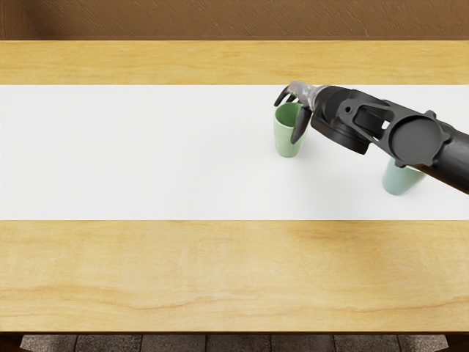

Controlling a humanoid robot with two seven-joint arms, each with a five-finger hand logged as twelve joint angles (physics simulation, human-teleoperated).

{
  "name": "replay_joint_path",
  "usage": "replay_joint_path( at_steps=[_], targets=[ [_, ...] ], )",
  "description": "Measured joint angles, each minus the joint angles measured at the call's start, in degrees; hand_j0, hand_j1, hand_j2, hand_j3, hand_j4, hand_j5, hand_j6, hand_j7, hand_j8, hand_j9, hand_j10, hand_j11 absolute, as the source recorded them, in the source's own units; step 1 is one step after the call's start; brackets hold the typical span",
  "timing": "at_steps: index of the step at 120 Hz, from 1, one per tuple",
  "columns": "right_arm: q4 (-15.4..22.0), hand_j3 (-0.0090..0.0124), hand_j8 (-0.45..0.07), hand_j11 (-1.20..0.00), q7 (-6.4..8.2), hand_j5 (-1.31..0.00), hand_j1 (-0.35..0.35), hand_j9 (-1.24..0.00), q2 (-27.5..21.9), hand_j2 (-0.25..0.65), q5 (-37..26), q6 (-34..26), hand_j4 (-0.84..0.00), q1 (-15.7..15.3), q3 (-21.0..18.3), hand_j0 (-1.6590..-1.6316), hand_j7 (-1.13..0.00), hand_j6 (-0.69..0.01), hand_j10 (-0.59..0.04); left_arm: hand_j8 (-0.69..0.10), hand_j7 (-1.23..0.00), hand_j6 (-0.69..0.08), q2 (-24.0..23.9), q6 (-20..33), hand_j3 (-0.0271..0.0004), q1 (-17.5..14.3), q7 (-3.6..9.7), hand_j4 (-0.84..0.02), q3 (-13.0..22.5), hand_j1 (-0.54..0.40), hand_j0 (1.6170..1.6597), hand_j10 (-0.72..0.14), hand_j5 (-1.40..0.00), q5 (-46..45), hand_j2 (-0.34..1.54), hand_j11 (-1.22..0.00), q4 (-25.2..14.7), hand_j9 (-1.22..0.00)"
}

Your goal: Pick up cup and place in cup with right hand

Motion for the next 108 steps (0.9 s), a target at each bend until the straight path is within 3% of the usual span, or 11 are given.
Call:
replay_joint_path(
  at_steps=[34, 61, 83, 94, 100, 106, 108],
  targets=[
    [1.1, 0.0001, -0.341, -0.54, 0.01, -0.53, 0.039, -0.54, -2.8, -0.059, 3.0, 2.1, -0.421, 0.6, 1.3, -1.6552, -0.54, -0.36, -0.419, 0.0, 0.0, 0.0, 0.0, 0.0, 0.0, 0.0, 0.0, 0.0, 0.0, 0.349, 1.6581, 0.0, 0.0, 0.0, 0.0, 0.0, 0.0, 0.0],
    [2.5, 0.0001, -0.318, -0.55, 0.01, -0.55, 0.056, -0.55, -8.3, -0.039, 5.7, 10.0, -0.418, 1.0, 8.9, -1.656, -0.55, -0.35, -0.418, 0.0, 0.0, 0.0, 0.0, 0.0, 0.0, 0.0, 0.0, 0.0, 0.0, 0.349, 1.6581, 0.0, 0.0, 0.0, 0.0, 0.0, 0.0, 0.0],
    [2.8, 0.0006, -0.311, -0.56, 0.01, -0.56, 0.058, -0.56, -12.8, -0.039, 6.2, 12.2, -0.412, 1.5, 13.3, -1.6565, -0.55, -0.348, -0.414, 0.0, 0.0, 0.0, 0.0, 0.0, 0.0, 0.0, 0.0, 0.0, 0.0, 0.349, 1.6581, 0.0, 0.0, 0.0, 0.0, 0.0, 0.0, 0.0],
    [5.4, 0.0006, -0.31, -0.56, 0.01, -0.56, 0.05, -0.56, -17.1, -0.049, 8.1, 12.4, -0.408, 1.6, 14.1, -1.6566, -0.55, -0.353, -0.41, 0.0, 0.0, 0.0, 0.0, 0.0, 0.0, 0.0, 0.0, 0.0, 0.0, 0.349, 1.6581, 0.0, 0.0, 0.0, 0.0, 0.0, 0.0, 0.0],
    [7.9, 0.0, -0.311, -0.56, 0.01, -0.56, 0.063, -0.56, -20.6, -0.007, 9.3, 12.5, -0.409, 1.6, 14.3, -1.6572, -0.55, -0.357, -0.412, 0.0, 0.0, 0.0, 0.0, 0.0, 0.0, 0.0, 0.0, 0.0, 0.0, 0.349, 1.6581, 0.0, 0.0, 0.0, 0.0, 0.0, 0.0, 0.0],
    [10.6, 0.001, -0.306, -0.56, 0.01, -0.56, 0.073, -0.56, -24.1, 0.033, 10.6, 12.8, -0.409, 1.7, 14.4, -1.6578, -0.55, -0.359, -0.41, 0.0, 0.0, 0.0, 0.0, 0.0, 0.0, 0.0, 0.0, 0.0, 0.0, 0.349, 1.6581, 0.0, 0.0, 0.0, 0.0, 0.0, 0.0, 0.0],
    [11.5, -0.0004, -0.312, -0.56, 0.01, -0.56, 0.078, -0.56, -25.2, 0.035, 11.0, 12.9, -0.411, 1.7, 14.4, -1.6578, -0.55, -0.364, -0.413, 0.0, 0.0, 0.0, 0.0, 0.0, 0.0, 0.0, 0.0, 0.0, 0.0, 0.349, 1.6581, 0.0, 0.0, 0.0, 0.0, 0.0, 0.0, 0.0]
  ],
)
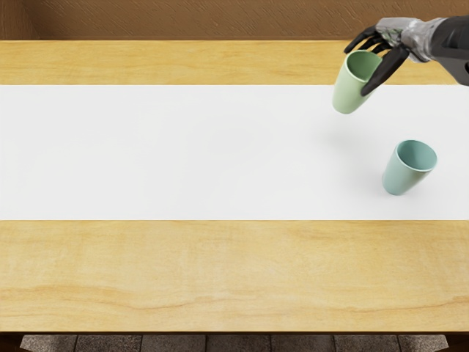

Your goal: Pick up cup and place in cup with right hand

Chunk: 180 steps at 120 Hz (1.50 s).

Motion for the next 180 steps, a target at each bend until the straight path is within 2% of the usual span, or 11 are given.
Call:
replay_joint_path(
  at_steps=[4, 25, 29, 38, 40, 49, 79, 83, 99, 123, 180],
  targets=[
    [1.8, 0.0013, -0.307, -0.56, 0.0, -0.56, 0.082, -0.56, -2.0, 0.056, 0.6, 0.3, -0.409, 0.0, 0.0, -1.6581, -0.55, -0.363, -0.413, 0.0, 0.0, 0.0, 0.0, 0.0, 0.0, 0.0, 0.0, 0.0, 0.0, 0.349, 1.6581, 0.0, 0.0, 0.0, 0.0, 0.0, 0.0, 0.0],
    [9.3, 0.0013, -0.303, -0.56, 0.01, -0.57, 0.107, -0.56, -10.1, 0.121, 3.5, 1.1, -0.401, -0.1, 0.1, -1.6583, -0.55, -0.365, -0.408, 0.0, 0.0, 0.0, 0.0, 0.0, 0.0001, 0.0, 0.0, 0.0, 0.0, 0.349, 1.6581, 0.0, 0.0, 0.0, 0.0, 0.0, 0.0, 0.0],
    [10.1, 0.0005, -0.301, -0.56, 0.0, -0.57, 0.111, -0.56, -11.3, 0.134, 4.0, 1.4, -0.4, -0.1, 0.1, -1.6581, -0.55, -0.368, -0.407, 0.0, 0.0, 0.0, 0.0, 0.0, 0.0001, 0.0, 0.0, 0.0, 0.0, 0.349, 1.6581, 0.0, 0.0, 0.0, 0.0, 0.0, 0.0, 0.0],
    [11.7, 0.0018, -0.3, -0.57, 0.0, -0.57, 0.119, -0.57, -13.6, 0.165, 4.9, 1.9, -0.396, -0.1, 0.1, -1.6583, -0.55, -0.366, -0.399, 0.0, 0.0, 0.0, 0.0, 0.0, 0.0001, 0.0, 0.0, 0.0, 0.0, 0.349, 1.6581, 0.0, 0.0, 0.0, 0.0, 0.0, 0.0, 0.0],
    [12.1, 0.0008, -0.3, -0.57, 0.0, -0.57, 0.122, -0.57, -14.2, 0.173, 5.1, 2.0, -0.396, -0.1, 0.1, -1.6582, -0.55, -0.369, -0.397, 0.0, 0.0, 0.0, 0.0, 0.0, 0.0001, 0.0, 0.0, 0.0, 0.0, 0.349, 1.6581, 0.0, 0.0, 0.0, 0.0, 0.0, 0.0, 0.0],
    [13.5, 0.0006, -0.297, -0.57, 0.0, -0.57, 0.124, -0.57, -16.4, 0.182, 6.2, 2.6, -0.394, -0.2, 0.1, -1.6582, -0.55, -0.37, -0.395, 0.0, 0.0, 0.0, 0.0, 0.0, 0.0001, 0.0, 0.0, 0.0, 0.0, 0.349, 1.6581, 0.0, 0.0, 0.0, 0.0, 0.0, 0.0, 0.0],
    [17.7, 0.0013, -0.314, -0.56, -0.01, -0.57, 0.12, -0.56, -23.0, 0.203, 8.1, 3.9, -0.389, -2.5, -0.2, -1.6582, -0.54, -0.386, -0.405, 0.0, 0.0, 0.0, 0.0, 0.0, 0.0001, 0.0, 0.0, 0.0, 0.0, 0.349, 1.6581, 0.0, 0.0, 0.0, 0.0, 0.0, 0.0, 0.0],
    [18.1, 0.0009, -0.318, -0.56, -0.01, -0.56, 0.124, -0.56, -23.6, 0.217, 8.3, 4.0, -0.391, -2.7, -0.2, -1.6583, -0.54, -0.388, -0.409, 0.0, 0.0, 0.0, 0.0, 0.0, 0.0001, 0.0, 0.0, 0.0, 0.0, 0.349, 1.6581, 0.0, 0.0, 0.0, 0.0, 0.0, 0.0, 0.0],
    [19.2, 0.0, -0.314, -0.56, 0.0, -0.56, 0.102, -0.56, -24.9, 0.128, 8.8, 4.0, -0.396, -3.6, -0.3, -1.6579, -0.54, -0.381, -0.399, 0.0, 0.0, 0.0, 0.0, 0.0, 0.0, 0.0, 0.0, 0.0, 0.0, 0.349, 1.6581, 0.0, 0.0, 0.0, 0.0, 0.0, 0.0, 0.0],
    [21.1, 0.0001, -0.307, -0.55, 0.0, -0.55, 0.084, -0.55, -26.6, 0.059, 9.4, 4.0, -0.402, -4.9, -0.3, -1.6573, -0.54, -0.369, -0.393, 0.0, 0.0, 0.0, 0.0, 0.0, -0.0001, 0.0, 0.0, 0.0, 0.0, 0.349, 1.6581, 0.0, 0.0, 0.0, 0.0, 0.0, 0.0, 0.0],
    [23.2, 0.0001, -0.309, -0.54, 0.0, -0.54, 0.08, -0.54, -28.2, 0.044, 9.8, 3.6, -0.409, -7.4, -0.4, -1.6572, -0.54, -0.367, -0.393, 0.0, 0.0, 0.0, 0.0, 0.0, -0.0002, 0.0, 0.0, 0.0, 0.0, 0.349, 1.6581, 0.0, 0.0, 0.0, 0.0, 0.0, 0.0, 0.0]
  ],
)
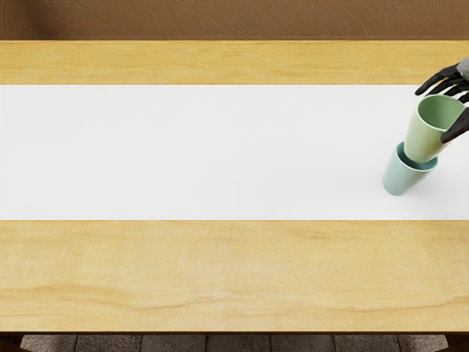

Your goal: Pick up cup and place in cup with right hand

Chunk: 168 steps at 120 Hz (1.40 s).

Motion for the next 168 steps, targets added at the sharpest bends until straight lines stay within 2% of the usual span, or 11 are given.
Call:
replay_joint_path(
  at_steps=[34, 64, 108, 124, 140, 154, 163, 168],
  targets=[
    [-0.1, -0.0001, -0.316, -0.52, 0.0, -0.52, 0.077, -0.52, 0.3, 0.033, 0.0, -0.5, -0.397, -0.6, 0.0, -1.6575, -0.52, -0.372, -0.39, 0.0, 0.0, 0.0, 0.0, 0.0, -0.0002, 0.0, 0.0, 0.0, 0.0, 0.349, 1.6581, 0.0, 0.0, 0.0, 0.0, 0.0, 0.0, 0.0],
    [-0.2, 0.0, -0.27, -0.38, 0.0, -0.38, -0.02, -0.38, 0.3, -0.021, 0.0, -0.7, -0.293, -0.7, 0.0, -1.6578, -0.38, -0.287, -0.291, 0.0, 0.0, 0.0, 0.0, 0.0, -0.0002, 0.0, 0.0, 0.0, 0.0, 0.349, 1.6581, 0.0, 0.0, 0.0, 0.0, 0.0, 0.0, 0.0],
    [0.9, 0.0, -0.237, -0.3, 0.0, -0.3, -0.076, -0.3, 0.9, -0.037, 0.0, -0.7, -0.24, -0.6, 0.4, -1.658, -0.3, -0.241, -0.239, 0.0, 0.0, 0.0, 0.0, 0.0, -0.0002, 0.0, 0.0, 0.0, 0.0, 0.349, 1.6581, 0.0, 0.0, 0.0, 0.0, 0.0, 0.0, 0.0],
    [1.2, 0.0, -0.172, -0.22, 0.0, -0.22, -0.154, -0.22, 4.4, -0.027, 0.3, -0.8, -0.174, -0.5, 2.8, -1.658, -0.22, -0.175, -0.173, 0.0, 0.0, 0.0, 0.0, 0.0, -0.0002, 0.0, 0.0, 0.0, 0.0, 0.349, 1.6581, 0.0, 0.0, 0.0, 0.0, 0.0, 0.0, 0.0],
    [1.1, 0.0, -0.109, -0.13, 0.0, -0.13, -0.23, -0.13, 8.7, -0.016, 3.8, -0.5, -0.109, -0.4, 5.1, -1.658, -0.13, -0.111, -0.108, 0.0, 0.0, 0.0, 0.0, 0.0, -0.0001, 0.0, 0.0, 0.0, 0.0, 0.349, 1.6581, 0.0, 0.0, 0.0, 0.0, 0.0, 0.0, 0.0],
    [1.0, 0.0, -0.076, -0.09, 0.0, -0.09, -0.267, -0.09, 12.3, -0.011, 5.8, -0.2, -0.076, -0.4, 6.1, -1.658, -0.09, -0.078, -0.075, 0.0, 0.0, 0.0, 0.0, 0.0, -0.0001, 0.2, 0.0, 0.0, 0.0, 0.349, 1.6581, 0.0, 0.0, 0.0, 0.0, 0.0, 0.0, 0.0],
    [0.9, 0.0, -0.062, -0.07, 0.0, -0.08, -0.283, -0.07, 13.6, -0.009, 6.3, -0.1, -0.062, -0.3, 6.6, -1.658, -0.07, -0.064, -0.061, 0.0, 0.0, 0.0, 0.0, 0.0, -0.0001, 2.5, 0.0, 0.0, 0.1, 0.349, 1.6581, 0.0, 0.0, 0.0, 0.0, 0.0, 0.0, 0.0],
    [0.9, 0.0, -0.057, -0.07, 0.0, -0.07, -0.289, -0.07, 14.0, -0.008, 6.5, -0.1, -0.057, -0.3, 6.8, -1.658, -0.07, -0.058, -0.056, 0.0, 0.0, 0.0, 0.0, 0.0, -0.0001, 2.8, 0.0, 0.0, 0.1, 0.349, 1.6581, 0.0, 0.0, -0.1, 0.0, 0.0, 0.0, 0.0]
  ],
)
